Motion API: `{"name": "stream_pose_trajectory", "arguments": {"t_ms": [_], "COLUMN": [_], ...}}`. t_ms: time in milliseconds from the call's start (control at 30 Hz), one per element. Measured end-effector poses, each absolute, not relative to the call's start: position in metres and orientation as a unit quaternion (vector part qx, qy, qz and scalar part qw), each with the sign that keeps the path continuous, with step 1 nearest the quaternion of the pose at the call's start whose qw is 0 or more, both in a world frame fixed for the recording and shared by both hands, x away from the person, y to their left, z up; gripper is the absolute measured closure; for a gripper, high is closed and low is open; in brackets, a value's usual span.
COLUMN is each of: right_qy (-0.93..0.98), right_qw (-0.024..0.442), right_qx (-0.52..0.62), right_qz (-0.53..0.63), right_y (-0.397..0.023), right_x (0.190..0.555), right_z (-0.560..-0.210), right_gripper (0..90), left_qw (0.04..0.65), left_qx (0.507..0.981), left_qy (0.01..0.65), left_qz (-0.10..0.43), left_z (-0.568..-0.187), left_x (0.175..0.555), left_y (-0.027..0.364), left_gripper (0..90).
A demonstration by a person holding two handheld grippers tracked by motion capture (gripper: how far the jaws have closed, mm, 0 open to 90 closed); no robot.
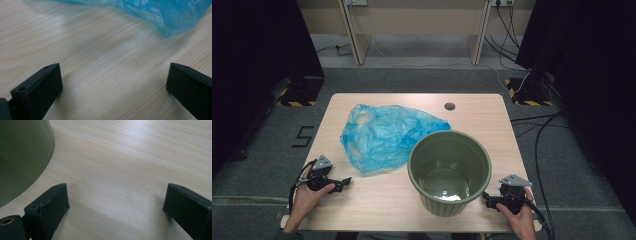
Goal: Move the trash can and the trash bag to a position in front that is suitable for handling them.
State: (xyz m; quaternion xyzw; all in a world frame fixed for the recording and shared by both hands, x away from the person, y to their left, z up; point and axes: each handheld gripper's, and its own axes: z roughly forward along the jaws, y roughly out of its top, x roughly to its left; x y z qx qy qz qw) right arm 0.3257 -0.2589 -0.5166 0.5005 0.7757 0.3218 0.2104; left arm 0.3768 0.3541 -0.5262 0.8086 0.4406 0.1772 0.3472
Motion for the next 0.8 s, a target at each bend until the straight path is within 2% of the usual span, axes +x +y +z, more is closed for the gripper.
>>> {"name": "stream_pose_trajectory", "arguments": {"t_ms": [267, 300, 367, 400, 467, 500, 800], "right_qy": [0.776, 0.776, 0.776, 0.777, 0.777, 0.777, 0.777], "right_qw": [0.21, 0.21, 0.21, 0.211, 0.21, 0.21, 0.211], "right_qx": [0.501, 0.501, 0.501, 0.499, 0.5, 0.5, 0.5], "right_qz": [0.32, 0.32, 0.32, 0.32, 0.32, 0.32, 0.32], "right_y": [-0.258, -0.258, -0.258, -0.259, -0.259, -0.259, -0.258], "right_x": [0.326, 0.326, 0.326, 0.326, 0.326, 0.326, 0.326], "right_z": [-0.517, -0.517, -0.517, -0.517, -0.517, -0.517, -0.517], "right_gripper": [5.7, 5.7, 5.7, 5.5, 5.4, 5.4, 5.3], "left_qw": [0.352, 0.36, 0.372, 0.379, 0.396, 0.402, 0.426], "left_qx": [0.81, 0.807, 0.807, 0.804, 0.797, 0.795, 0.796], "left_qy": [0.436, 0.433, 0.426, 0.427, 0.43, 0.429, 0.406], "left_qz": [0.175, 0.177, 0.171, 0.165, 0.154, 0.152, 0.143], "left_z": [-0.526, -0.525, -0.522, -0.521, -0.517, -0.516, -0.497], "left_x": [0.378, 0.377, 0.376, 0.376, 0.376, 0.376, 0.376], "left_y": [0.356, 0.356, 0.357, 0.356, 0.354, 0.353, 0.336], "left_gripper": [2.5, 5.4, 19.5, 21.0, 15.1, 17.7, 15.1]}}
